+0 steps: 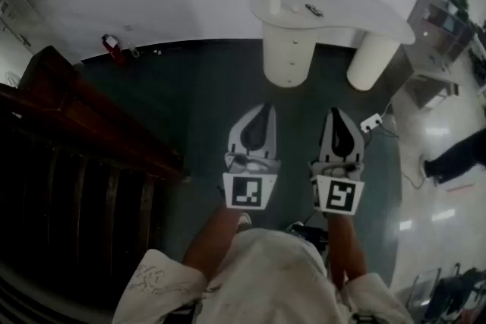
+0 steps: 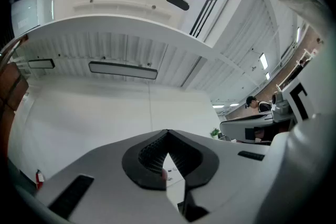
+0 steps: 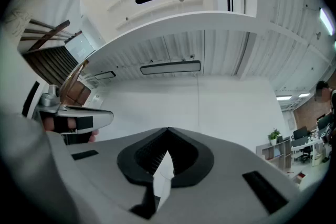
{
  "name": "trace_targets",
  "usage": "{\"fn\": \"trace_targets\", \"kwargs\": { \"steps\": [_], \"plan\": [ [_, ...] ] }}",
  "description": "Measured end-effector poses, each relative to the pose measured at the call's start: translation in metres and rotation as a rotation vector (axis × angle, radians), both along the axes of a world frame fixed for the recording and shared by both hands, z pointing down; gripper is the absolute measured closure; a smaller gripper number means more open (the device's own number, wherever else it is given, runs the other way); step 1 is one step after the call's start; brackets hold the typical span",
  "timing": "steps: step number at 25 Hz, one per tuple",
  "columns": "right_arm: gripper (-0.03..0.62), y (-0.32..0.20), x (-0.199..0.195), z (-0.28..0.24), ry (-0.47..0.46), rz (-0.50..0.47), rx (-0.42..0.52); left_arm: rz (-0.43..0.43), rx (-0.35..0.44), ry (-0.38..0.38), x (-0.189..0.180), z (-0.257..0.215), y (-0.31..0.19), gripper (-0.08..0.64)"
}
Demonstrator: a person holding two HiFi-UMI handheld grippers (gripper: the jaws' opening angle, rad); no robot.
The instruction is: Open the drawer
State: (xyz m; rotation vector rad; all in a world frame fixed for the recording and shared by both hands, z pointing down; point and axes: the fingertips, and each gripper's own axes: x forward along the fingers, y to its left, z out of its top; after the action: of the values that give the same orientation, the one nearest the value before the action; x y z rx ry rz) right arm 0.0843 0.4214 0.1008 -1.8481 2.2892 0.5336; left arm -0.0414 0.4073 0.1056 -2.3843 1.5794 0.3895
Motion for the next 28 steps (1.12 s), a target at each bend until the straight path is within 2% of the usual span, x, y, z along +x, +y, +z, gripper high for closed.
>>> {"fn": "trace_targets", "kwargs": {
  "steps": [9, 17, 22, 28],
  "plan": [
    [0.588, -0.002, -0.026, 0.006, 0.010, 0.011, -0.016, 0.020, -0.010, 0.015, -0.022, 0.006, 0.000, 0.564],
    [0.586, -0.010, -0.066, 0.015, 0.014, 0.028, -0.053, 0.045, -0.007, 0.024, -0.063, 0.009, -0.007, 0.565],
    [0.586, -0.019, -0.093, 0.023, 0.009, 0.063, -0.069, 0.064, -0.031, 0.033, -0.094, 0.018, -0.014, 0.565],
    [0.586, -0.032, -0.114, 0.028, 0.026, 0.064, -0.093, 0.067, -0.034, 0.029, -0.114, 0.022, -0.030, 0.564]
  ]
}}
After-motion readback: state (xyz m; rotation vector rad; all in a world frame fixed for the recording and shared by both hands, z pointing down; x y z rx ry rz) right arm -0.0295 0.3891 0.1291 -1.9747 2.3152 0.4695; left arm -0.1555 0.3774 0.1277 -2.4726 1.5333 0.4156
